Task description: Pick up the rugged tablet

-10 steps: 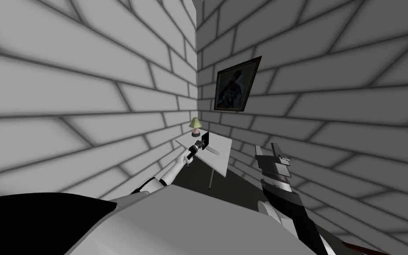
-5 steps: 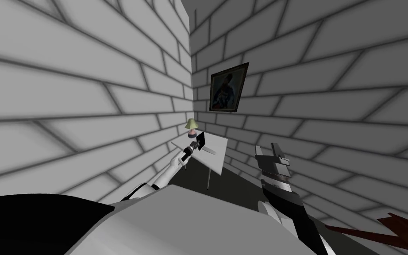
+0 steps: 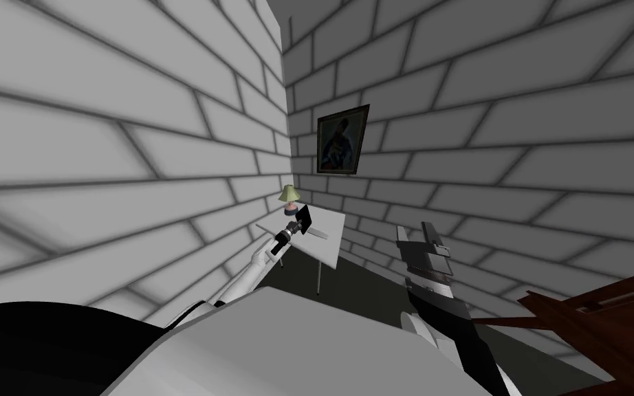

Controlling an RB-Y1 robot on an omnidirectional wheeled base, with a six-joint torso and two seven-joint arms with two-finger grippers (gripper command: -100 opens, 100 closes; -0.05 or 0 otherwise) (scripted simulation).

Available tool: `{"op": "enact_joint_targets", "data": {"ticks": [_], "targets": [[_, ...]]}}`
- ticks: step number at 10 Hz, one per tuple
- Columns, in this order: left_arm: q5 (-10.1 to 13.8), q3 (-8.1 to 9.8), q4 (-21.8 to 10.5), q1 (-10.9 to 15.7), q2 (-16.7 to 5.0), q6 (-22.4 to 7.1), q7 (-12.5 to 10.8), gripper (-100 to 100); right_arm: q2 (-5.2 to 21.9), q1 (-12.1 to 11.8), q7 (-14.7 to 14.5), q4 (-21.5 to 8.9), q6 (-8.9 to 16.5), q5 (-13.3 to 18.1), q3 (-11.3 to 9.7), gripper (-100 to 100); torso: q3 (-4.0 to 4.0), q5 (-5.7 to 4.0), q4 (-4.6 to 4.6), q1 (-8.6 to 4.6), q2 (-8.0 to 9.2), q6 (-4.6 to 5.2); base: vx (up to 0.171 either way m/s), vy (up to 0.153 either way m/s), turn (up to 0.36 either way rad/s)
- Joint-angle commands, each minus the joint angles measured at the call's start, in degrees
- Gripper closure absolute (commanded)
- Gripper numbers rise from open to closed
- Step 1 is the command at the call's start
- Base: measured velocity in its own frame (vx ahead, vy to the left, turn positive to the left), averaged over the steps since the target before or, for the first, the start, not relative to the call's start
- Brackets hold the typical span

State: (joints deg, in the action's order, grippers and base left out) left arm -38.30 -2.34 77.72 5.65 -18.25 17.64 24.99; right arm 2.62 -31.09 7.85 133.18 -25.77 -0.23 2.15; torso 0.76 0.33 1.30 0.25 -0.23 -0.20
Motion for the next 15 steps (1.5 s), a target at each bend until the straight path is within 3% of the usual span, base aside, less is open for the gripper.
{"op": "enact_joint_targets", "data": {"ticks": [1, 2, 3, 5, 6, 8, 9, 11, 12, 14, 15], "targets": [[0.75, 0.96, 2.72, -2.86, -1.37, -0.18, -0.26, 100, 0.00, 0.00, 0.00, 0.00, 0.00, 0.00, 0.00, 0, 0.00, 0.00, 0.00, 0.00, 0.00, 0.00, 0.013, -0.041, -0.203], [0.75, 0.96, 2.72, -3.68, -1.37, -0.18, -0.26, 100, 0.00, -0.02, 0.00, 0.00, 0.00, 0.00, 0.01, 0, 0.00, -0.04, 0.01, -0.04, 0.01, -0.10, 0.004, -0.017, 0.052], [2.38, 3.50, 5.44, -5.85, -3.92, -0.07, -0.38, 100, 0.00, -0.02, 0.00, 0.00, 0.00, 0.00, 0.01, 0, 0.00, -0.04, 0.03, 0.03, 0.03, -0.16, 0.006, -0.054, -0.387], [2.38, 3.50, 6.69, -8.58, -3.92, -0.07, -0.38, 100, 0.00, -0.02, 0.00, 0.00, 0.00, 0.00, 0.01, 0, 0.03, -0.09, 0.02, -0.07, -0.03, -0.09, 0.014, -0.030, -0.071], [4.02, 6.03, 9.08, -10.42, -6.47, 0.03, -0.50, 100, 0.00, -0.02, 0.00, 0.00, 0.00, 0.00, 0.02, 0, 0.03, -0.08, 0.04, 0.00, -0.01, -0.12, 0.015, -0.048, -0.327], [4.02, 6.03, 10.65, -13.48, -6.47, 0.03, -0.50, 100, 0.00, -0.02, 0.00, 0.00, 0.00, 0.00, 0.01, 0, 0.03, -0.13, 0.02, -0.12, -0.04, -0.01, 0.014, -0.028, -0.111], [5.65, 8.57, 13.34, -15.42, -9.01, 0.14, -0.62, 100, 0.00, -0.02, 0.00, 0.00, 0.00, 0.00, 0.02, 0, 0.01, -0.13, 0.03, -0.06, 0.01, -0.06, 0.009, -0.051, -0.364], [5.65, 8.57, 14.61, -18.37, -9.01, 0.14, -0.62, 100, 0.00, -0.02, 0.00, 0.00, 0.00, 0.00, 0.01, 0, -0.01, -0.21, -0.03, -0.20, -0.02, 0.02, 0.022, -0.029, -0.083], [7.28, 11.10, 18.13, -20.75, -11.56, 0.25, -0.74, 100, 0.00, -0.03, 0.00, 0.00, 0.00, 0.00, 0.02, 0, -0.02, -0.18, -0.01, -0.14, 0.04, -0.02, 0.005, -0.060, -0.352], [7.28, 11.10, 18.58, -23.12, -11.56, 0.25, -0.74, 100, 0.00, -0.02, 0.00, 0.00, 0.00, 0.00, 0.02, 0, -0.05, -0.26, -0.07, -0.28, 0.03, 0.10, 0.017, -0.025, -0.089], [7.30, 11.10, 17.76, -22.00, -11.56, 0.47, -0.81, 100, 0.00, -0.03, 0.00, 0.00, 0.00, 0.00, 0.02, 0, -0.06, -0.24, -0.05, -0.21, 0.06, 0.04, 0.006, -0.007, 0.023]]}}
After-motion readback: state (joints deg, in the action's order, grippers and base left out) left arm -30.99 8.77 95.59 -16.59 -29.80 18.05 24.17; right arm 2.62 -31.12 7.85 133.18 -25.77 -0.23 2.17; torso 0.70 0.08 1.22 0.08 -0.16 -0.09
